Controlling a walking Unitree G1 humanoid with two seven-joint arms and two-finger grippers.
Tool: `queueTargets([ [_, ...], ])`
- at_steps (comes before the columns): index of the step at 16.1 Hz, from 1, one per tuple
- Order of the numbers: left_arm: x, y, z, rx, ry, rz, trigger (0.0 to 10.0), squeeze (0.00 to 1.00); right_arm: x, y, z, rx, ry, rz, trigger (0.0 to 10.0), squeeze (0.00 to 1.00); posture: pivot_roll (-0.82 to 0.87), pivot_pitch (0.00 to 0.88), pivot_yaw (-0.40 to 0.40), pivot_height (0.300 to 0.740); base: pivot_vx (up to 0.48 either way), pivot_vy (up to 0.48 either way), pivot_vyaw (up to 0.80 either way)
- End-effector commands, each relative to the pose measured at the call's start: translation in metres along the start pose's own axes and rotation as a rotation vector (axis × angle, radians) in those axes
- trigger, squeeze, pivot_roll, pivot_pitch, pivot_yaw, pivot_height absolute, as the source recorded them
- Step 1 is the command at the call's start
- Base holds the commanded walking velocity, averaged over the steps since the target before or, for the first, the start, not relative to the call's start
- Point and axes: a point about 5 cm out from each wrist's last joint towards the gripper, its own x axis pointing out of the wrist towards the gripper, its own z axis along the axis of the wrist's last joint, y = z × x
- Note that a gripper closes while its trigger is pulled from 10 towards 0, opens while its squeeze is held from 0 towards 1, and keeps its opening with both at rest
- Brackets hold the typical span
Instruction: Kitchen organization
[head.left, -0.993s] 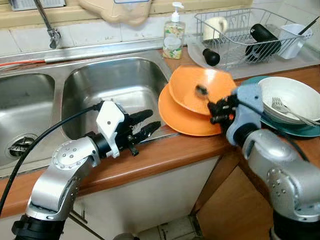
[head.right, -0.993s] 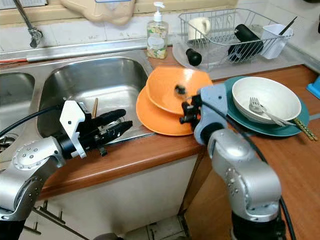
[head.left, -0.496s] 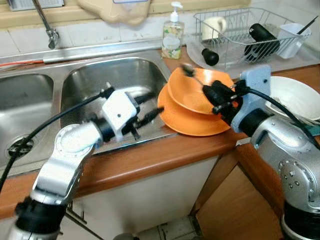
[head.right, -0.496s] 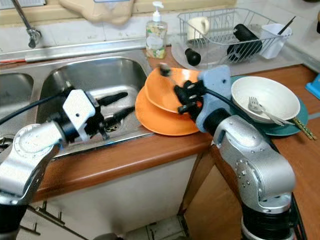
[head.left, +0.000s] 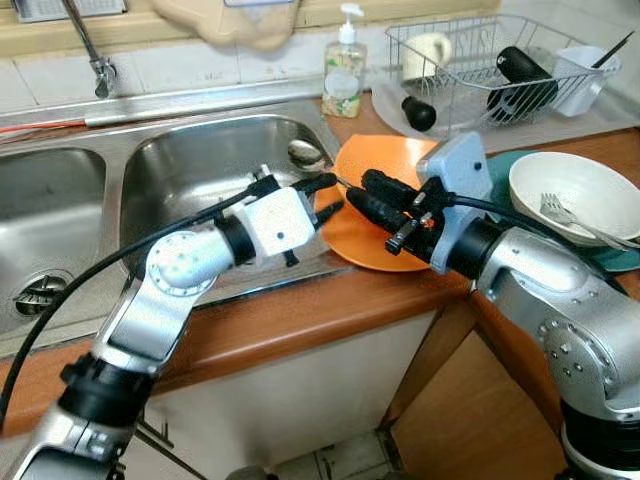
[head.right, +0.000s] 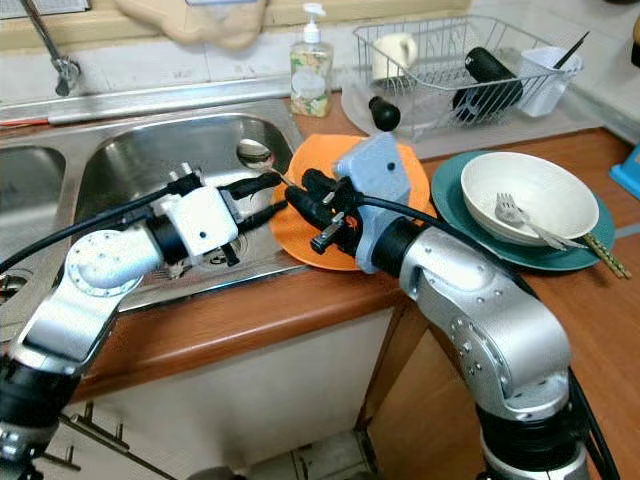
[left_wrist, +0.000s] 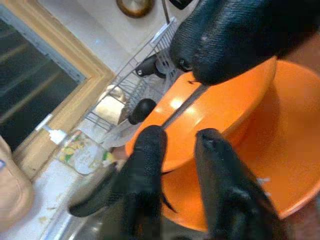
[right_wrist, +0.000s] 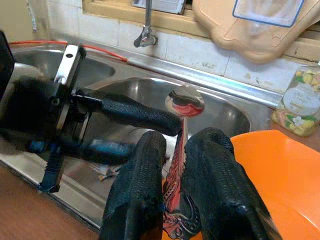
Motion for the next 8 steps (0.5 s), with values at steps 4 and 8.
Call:
queueTargets([
  [4, 0.0098, 0.0068, -0.0023, 0.151, 0.020, 0.030, 10.0, 0.00, 0.0062, 0.0106, 0.0083, -0.032, -0.027, 0.095, 0.0, 0.00, -0.05, 0.000, 0.042, 0.740, 0.000, 0.000, 0.00],
  [8, 0.0124, 0.0063, -0.0058, 0.184, 0.018, 0.028, 10.0, 0.00, 0.0084, 0.0098, 0.0072, -0.036, -0.019, 0.086, 0.0, 0.00, -0.05, 0.000, 0.045, 0.740, 0.000, 0.000, 0.00],
])
